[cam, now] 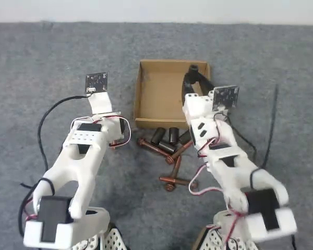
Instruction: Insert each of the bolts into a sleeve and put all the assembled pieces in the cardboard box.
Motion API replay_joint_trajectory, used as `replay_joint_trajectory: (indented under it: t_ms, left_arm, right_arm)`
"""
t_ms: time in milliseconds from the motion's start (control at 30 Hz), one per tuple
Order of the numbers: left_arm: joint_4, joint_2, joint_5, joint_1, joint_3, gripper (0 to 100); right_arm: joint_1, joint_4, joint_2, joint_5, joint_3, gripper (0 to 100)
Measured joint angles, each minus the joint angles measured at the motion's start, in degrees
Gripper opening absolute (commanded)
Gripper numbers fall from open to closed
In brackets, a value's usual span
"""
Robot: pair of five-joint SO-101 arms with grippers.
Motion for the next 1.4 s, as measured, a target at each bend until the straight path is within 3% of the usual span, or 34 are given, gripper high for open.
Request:
replay_joint_trajectory:
  t_ms: [267,800,1400]
  left_arm:
    - [0.0,0.0,0.0,0.0,0.0,1]
    - [0.0,0.0,0.0,0.0,0.0,1]
    - [0.0,0.0,0.0,0.0,0.0,1]
  right_arm:
    - [-0.09,-21.54,17.14,-0.18,0.0,0.6]
    - [-8.35,-46.07,17.41,5.54,24.7,0.6]
    - [-12.22,-49.14,17.23,5.8,29.01,0.6]
